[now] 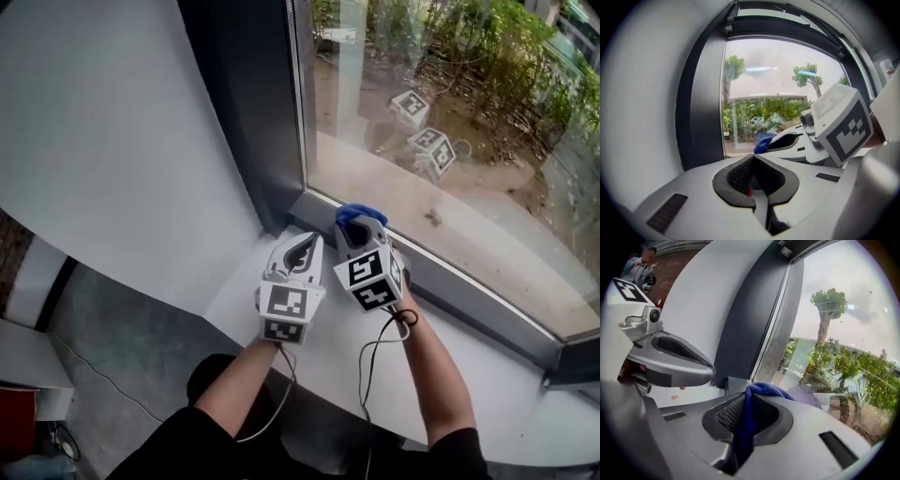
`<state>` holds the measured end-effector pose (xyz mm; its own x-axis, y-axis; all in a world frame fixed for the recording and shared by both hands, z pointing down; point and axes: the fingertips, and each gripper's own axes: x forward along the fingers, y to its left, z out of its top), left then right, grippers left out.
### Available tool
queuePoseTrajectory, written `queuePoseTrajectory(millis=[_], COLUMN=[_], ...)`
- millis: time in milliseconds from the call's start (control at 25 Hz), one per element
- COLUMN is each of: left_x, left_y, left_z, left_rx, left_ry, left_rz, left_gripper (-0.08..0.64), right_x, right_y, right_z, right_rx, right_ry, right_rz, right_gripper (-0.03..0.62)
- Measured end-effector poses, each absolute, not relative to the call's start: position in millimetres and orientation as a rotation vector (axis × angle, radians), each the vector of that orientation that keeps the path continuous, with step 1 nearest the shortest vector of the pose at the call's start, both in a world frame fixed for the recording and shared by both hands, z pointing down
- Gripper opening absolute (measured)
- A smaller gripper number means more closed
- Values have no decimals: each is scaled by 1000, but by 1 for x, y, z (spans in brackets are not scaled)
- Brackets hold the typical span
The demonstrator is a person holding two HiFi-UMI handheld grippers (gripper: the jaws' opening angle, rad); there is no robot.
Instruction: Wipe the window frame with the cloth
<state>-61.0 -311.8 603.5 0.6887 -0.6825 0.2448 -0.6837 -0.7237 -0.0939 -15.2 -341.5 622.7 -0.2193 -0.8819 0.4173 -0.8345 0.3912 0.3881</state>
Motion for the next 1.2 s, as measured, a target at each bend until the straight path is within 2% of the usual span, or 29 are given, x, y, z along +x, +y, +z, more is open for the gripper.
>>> queuePoseTrajectory(millis=[1200], left_x=[-86], left_y=[-348], left_z=[601], left_rx=[2780], left_ry=[-1181], left_rz=[192], left_gripper=[5], right_x=[-55], right_y=[-386], right_z=[622], right_rx=[1504], right_ry=[-2124], right_rz=[-79], right_gripper=[23])
